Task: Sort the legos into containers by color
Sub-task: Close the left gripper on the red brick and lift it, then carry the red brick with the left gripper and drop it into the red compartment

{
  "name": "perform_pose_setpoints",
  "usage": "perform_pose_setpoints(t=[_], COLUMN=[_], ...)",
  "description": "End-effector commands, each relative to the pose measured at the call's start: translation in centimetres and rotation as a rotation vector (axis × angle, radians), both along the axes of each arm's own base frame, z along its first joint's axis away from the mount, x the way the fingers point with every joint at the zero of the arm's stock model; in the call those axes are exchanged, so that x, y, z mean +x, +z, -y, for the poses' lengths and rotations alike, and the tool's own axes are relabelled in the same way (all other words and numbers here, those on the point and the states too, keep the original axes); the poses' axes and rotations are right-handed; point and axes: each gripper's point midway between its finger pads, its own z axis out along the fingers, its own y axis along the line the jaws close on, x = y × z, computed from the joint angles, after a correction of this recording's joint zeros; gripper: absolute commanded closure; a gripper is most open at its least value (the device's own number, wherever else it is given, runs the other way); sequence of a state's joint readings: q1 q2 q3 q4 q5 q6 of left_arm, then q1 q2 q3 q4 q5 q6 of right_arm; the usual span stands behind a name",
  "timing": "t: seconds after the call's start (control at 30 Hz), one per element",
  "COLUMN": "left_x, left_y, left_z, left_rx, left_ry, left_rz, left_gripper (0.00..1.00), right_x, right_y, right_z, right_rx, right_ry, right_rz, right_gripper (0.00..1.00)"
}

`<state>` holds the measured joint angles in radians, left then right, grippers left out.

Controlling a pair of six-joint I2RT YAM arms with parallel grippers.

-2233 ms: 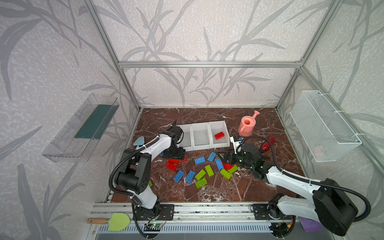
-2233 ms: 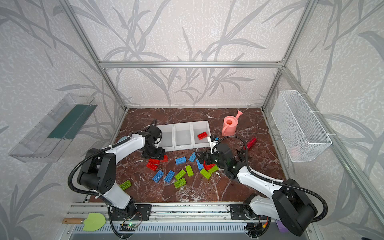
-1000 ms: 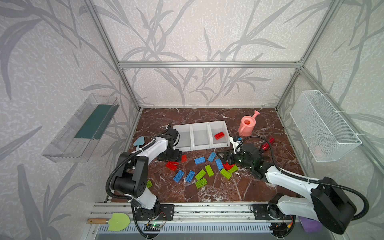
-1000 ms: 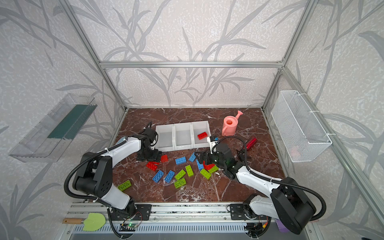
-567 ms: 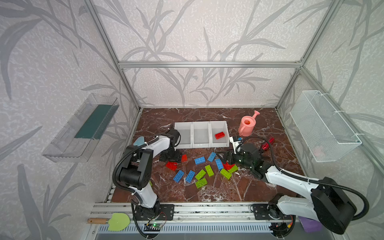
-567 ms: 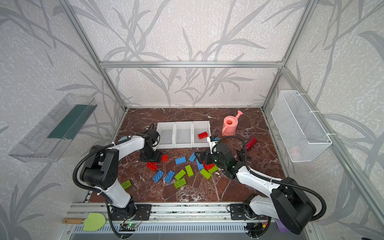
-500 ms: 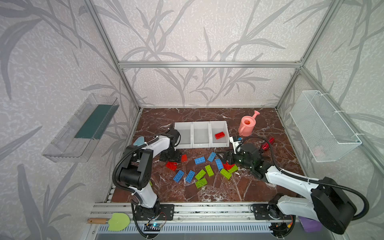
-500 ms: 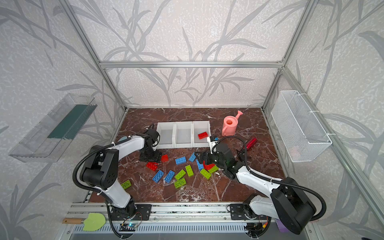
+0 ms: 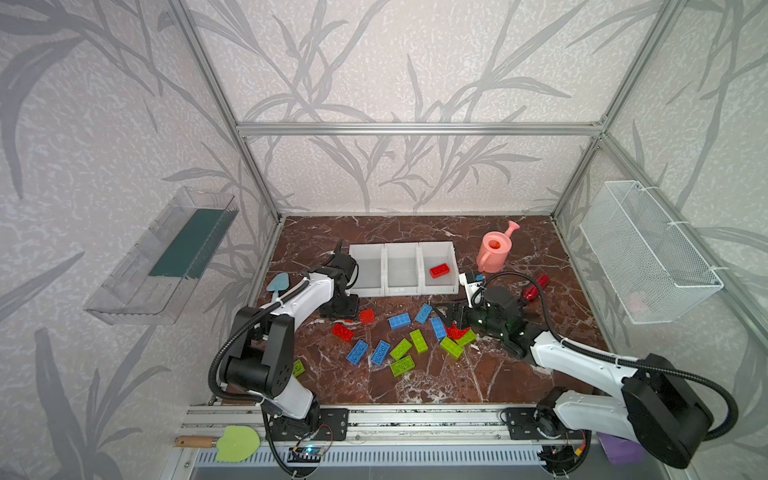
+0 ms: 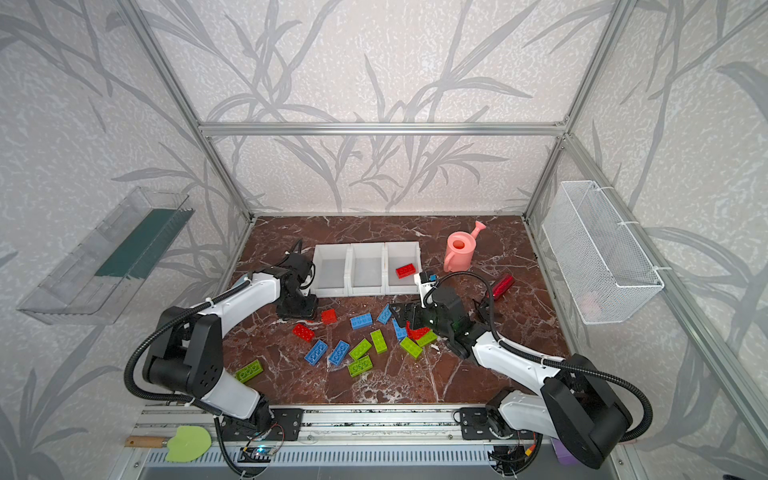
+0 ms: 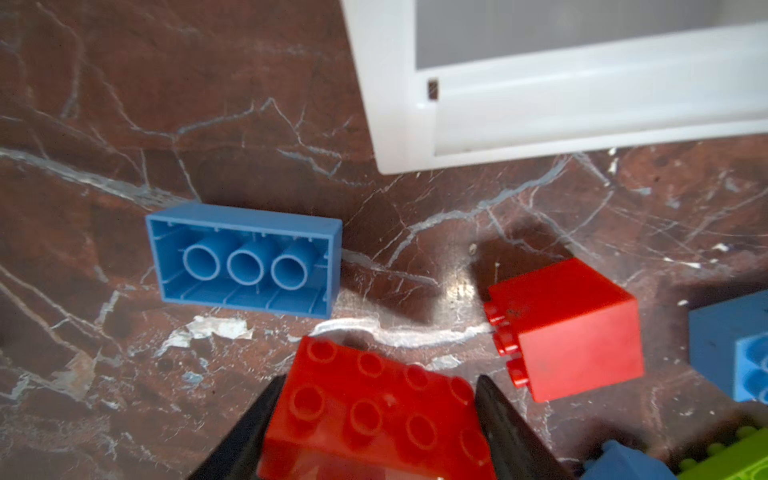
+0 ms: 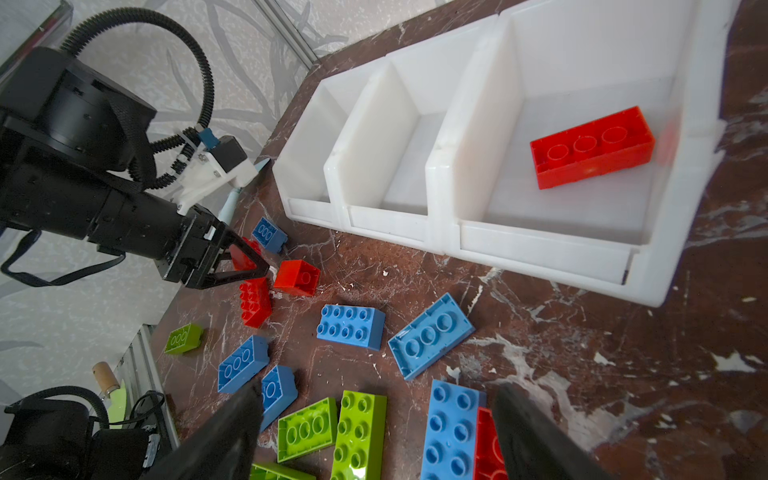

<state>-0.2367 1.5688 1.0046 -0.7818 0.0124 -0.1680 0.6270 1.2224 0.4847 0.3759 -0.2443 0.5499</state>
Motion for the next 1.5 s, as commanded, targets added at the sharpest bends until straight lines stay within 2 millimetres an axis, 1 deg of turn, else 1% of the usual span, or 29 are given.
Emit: perform_pose_setpoints(t=[0.0,0.23,0.27,0.43,0.53,0.63,0.8,0.9,1.07,1.13,1.23,1.37,1.47], left_x=[-0.7,-1.0,-0.9,0.0,0.6,1.3,3.1,4.6,7.0,8.2,9.8,11.6,12.5], left_y=[1.5,5.7,6.6,10.8,12.4,13.4,13.9,14.0,13.5,13.1,12.0,10.0,8.7], left_z=[0.4,2.2,2.6,5.4,7.5,9.5,13.0,15.8,21.6,23.6,25.8,28.4,29.7], left_rx=[-0.022,-0.143,-0.169,-0.300,-0.333,-0.349,-0.368,-0.387,-0.408,-0.415,-0.423,-0.436,-0.440], left_ry=[-0.003,-0.009,-0.009,-0.036,-0.088,-0.127,-0.186,-0.232,-0.322,-0.348,-0.371,-0.388,-0.396], left_rz=[0.026,0.110,0.134,0.251,0.283,0.302,0.307,0.305,0.289,0.281,0.262,0.231,0.212], left_gripper=[0.39,0.41,0.41,0.42,0.42,0.42,0.43,0.43,0.44,0.44,0.44,0.45,0.45], right_x=[-0.1,0.0,0.0,-0.1,-0.1,0.0,0.0,0.2,0.3,0.4,0.4,0.2,0.2], right_y=[-0.1,-0.3,-0.3,0.0,0.4,0.4,0.5,0.9,1.2,1.3,1.7,1.9,1.8], right_z=[0.1,0.0,0.1,0.2,0.3,0.6,1.2,2.0,3.7,4.6,5.7,6.5,6.7], right_rx=[-0.009,-0.014,-0.014,-0.015,-0.013,-0.016,-0.028,-0.034,-0.035,-0.045,-0.045,-0.030,-0.036], right_ry=[0.002,0.002,0.001,-0.001,-0.006,-0.020,-0.048,-0.084,-0.175,-0.212,-0.266,-0.302,-0.311], right_rz=[0.011,0.008,0.008,0.014,0.023,0.028,0.042,0.064,0.091,0.100,0.112,0.115,0.114], right_gripper=[0.13,0.13,0.13,0.13,0.13,0.13,0.13,0.13,0.13,0.14,0.13,0.13,0.13])
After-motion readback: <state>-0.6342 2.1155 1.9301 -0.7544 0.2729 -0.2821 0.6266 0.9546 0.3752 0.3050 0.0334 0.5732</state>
